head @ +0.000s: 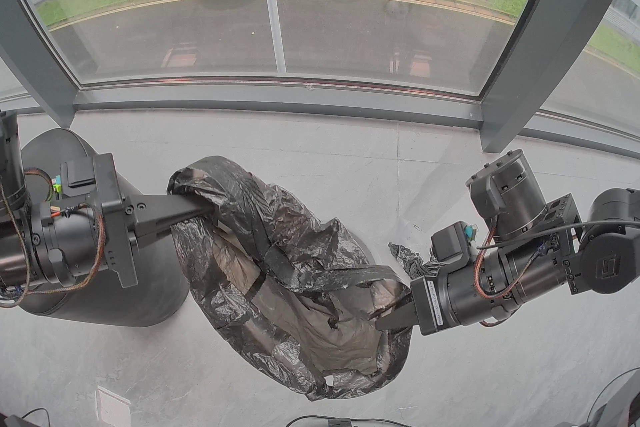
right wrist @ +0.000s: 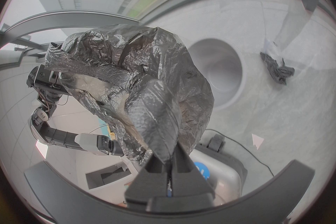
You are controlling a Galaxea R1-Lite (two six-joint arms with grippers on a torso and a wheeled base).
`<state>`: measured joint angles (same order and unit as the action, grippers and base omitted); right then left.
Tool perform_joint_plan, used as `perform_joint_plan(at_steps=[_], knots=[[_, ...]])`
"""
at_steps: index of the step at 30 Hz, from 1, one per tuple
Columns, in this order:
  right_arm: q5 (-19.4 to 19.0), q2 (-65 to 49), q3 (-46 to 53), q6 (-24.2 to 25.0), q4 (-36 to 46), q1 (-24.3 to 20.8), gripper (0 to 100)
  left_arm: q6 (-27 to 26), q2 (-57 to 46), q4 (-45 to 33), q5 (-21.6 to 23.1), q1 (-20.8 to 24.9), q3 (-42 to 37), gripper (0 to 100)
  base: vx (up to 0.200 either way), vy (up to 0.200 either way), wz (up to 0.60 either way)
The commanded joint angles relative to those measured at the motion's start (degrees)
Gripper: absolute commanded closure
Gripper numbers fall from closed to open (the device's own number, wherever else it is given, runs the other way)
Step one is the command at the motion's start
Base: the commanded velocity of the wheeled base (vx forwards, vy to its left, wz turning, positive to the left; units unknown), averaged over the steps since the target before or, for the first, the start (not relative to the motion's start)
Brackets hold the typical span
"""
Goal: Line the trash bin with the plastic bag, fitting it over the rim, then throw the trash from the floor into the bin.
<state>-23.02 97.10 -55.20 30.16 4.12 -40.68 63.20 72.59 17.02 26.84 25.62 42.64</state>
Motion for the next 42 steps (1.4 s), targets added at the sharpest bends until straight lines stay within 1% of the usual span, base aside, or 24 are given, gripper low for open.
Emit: perform_joint_plan(at_steps=[1, 2, 6, 8, 11, 14, 16, 20, 24, 25, 26, 32, 34, 42], knots=[[-0.1, -0.6, -2.2, 0.1, 6.9, 0.3, 100, 0.2, 2.2, 1.0, 0.7, -0.1, -2.7, 100, 0.0, 0.0, 0.0], [-0.3, -0.4, -3.1, -0.2, 9.7, 0.3, 100, 0.2, 2.7, 1.0, 0.7, 0.0, -2.9, 100, 0.0, 0.0, 0.0], [-0.4, 0.1, -2.9, -0.1, 10.6, 0.3, 100, 0.3, 3.8, 1.0, 0.8, 0.2, -3.4, 100, 0.0, 0.0, 0.0], [-0.5, 0.0, -2.7, -0.2, 11.5, 0.3, 100, 0.3, 4.4, 1.0, 1.8, 0.3, -3.7, 100, 0.0, 0.0, 0.0], [-0.4, 1.3, -3.1, -0.5, 11.3, 0.4, 100, 0.6, 5.7, 1.3, 4.6, -0.1, -4.3, 100, 0.0, 0.0, 0.0], [-0.1, 2.9, -3.4, -0.5, 10.9, 0.8, 100, 0.6, 7.2, 1.6, 4.8, -0.2, -4.2, 100, 0.0, 0.0, 0.0], [-0.3, 5.6, -3.7, -0.5, 7.6, 2.4, 100, 0.6, 10.0, 4.0, 4.7, -0.6, -4.2, 100, 0.0, 0.0, 0.0], [-0.3, 8.4, -3.7, -0.6, 2.7, 3.9, 100, 0.5, 14.0, 7.7, 5.0, -1.7, -3.8, 100, 0.0, 0.0, 0.0], [-0.1, 10.7, -3.9, -0.7, -1.4, 5.3, 100, 0.4, 17.2, 10.6, 5.1, -2.4, -3.3, 100, 0.0, 0.0, 0.0], [-0.1, 10.7, -3.9, -0.7, -1.4, 5.3, 100, 0.4, 17.2, 10.6, 5.1, -2.4, -3.3, 100, 0.0, 0.0, 0.0], [-0.1, 12.2, -4.0, -0.9, -3.5, 6.0, 100, 0.4, 19.0, 12.6, 5.1, -2.9, -3.0, 100, 0.0, 0.0, 0.0], [-0.1, 15.9, -4.7, -2.5, -8.5, 7.6, 100, 0.4, 22.9, 16.8, 5.1, -4.3, -2.0, 100, 0.0, 0.0, 0.0], [0.0, 17.2, -5.6, -2.7, -9.7, 7.8, 100, 0.4, 24.0, 17.1, 5.1, -4.8, -1.2, 100, 0.0, 0.0, 0.0], [0.4, 22.8, -11.6, -4.1, -10.1, 8.2, 100, 0.0, 28.1, 17.3, 5.1, -7.0, 3.2, 100, 0.0, 0.0, 0.0]])
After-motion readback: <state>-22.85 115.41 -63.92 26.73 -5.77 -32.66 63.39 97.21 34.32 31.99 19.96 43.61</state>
